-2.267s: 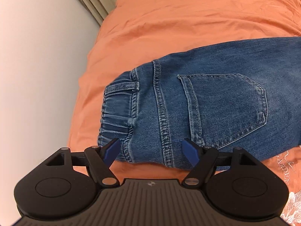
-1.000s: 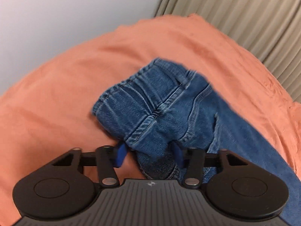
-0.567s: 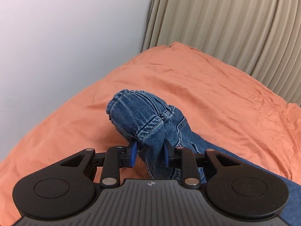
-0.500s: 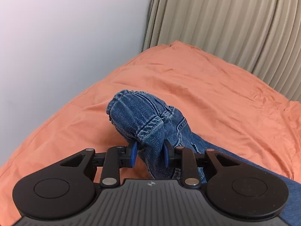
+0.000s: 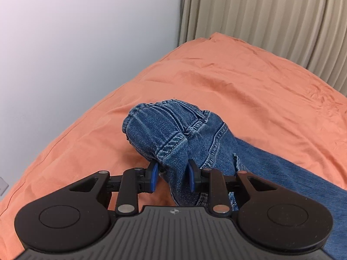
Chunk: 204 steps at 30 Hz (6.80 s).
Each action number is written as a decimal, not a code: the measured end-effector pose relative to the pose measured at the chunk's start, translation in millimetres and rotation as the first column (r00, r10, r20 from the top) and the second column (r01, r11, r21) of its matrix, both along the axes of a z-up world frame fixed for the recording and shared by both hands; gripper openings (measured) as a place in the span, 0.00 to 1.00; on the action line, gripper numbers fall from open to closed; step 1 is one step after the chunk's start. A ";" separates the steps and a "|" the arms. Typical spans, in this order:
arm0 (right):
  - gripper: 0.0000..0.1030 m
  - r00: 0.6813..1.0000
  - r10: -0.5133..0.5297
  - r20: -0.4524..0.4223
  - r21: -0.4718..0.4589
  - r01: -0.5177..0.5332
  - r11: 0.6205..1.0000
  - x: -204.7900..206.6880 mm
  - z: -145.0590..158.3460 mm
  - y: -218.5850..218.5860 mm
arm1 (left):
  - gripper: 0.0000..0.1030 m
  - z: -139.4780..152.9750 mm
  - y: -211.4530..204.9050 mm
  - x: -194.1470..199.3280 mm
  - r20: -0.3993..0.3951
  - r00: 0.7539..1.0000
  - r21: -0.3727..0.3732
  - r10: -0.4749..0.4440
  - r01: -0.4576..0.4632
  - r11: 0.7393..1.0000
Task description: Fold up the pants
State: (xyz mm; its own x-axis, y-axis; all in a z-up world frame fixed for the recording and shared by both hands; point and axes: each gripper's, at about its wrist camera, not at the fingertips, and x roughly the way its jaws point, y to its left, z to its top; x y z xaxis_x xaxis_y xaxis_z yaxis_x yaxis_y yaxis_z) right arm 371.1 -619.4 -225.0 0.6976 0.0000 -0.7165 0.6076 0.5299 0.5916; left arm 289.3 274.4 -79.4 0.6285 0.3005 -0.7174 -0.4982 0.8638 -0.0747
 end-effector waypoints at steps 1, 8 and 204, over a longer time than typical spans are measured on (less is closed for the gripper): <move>0.20 1.000 -0.004 -0.004 0.008 0.004 1.000 0.3 -0.7 0.3 | 0.30 -0.3 -1.1 1.9 -0.002 1.000 0.002 0.009 -0.009 1.000; 0.06 0.987 0.120 0.104 -0.300 -0.084 0.950 7.4 89.1 37.1 | 0.28 34.0 -23.2 1.0 0.031 1.000 0.088 0.005 -0.008 0.996; 0.01 0.981 0.183 0.064 -0.101 -0.176 0.979 -20.1 26.1 -7.9 | 0.12 -99.7 -523.1 28.7 -0.400 0.061 0.011 -0.915 0.998 0.062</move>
State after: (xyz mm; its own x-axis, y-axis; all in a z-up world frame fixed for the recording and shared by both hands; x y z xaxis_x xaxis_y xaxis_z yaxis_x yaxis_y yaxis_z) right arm 351.1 -627.2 -199.0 0.7422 0.0651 -0.6671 0.4550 0.6819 0.5727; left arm 318.0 -248.6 -179.1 0.3279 -0.2694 -0.9055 0.8307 0.5387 0.1406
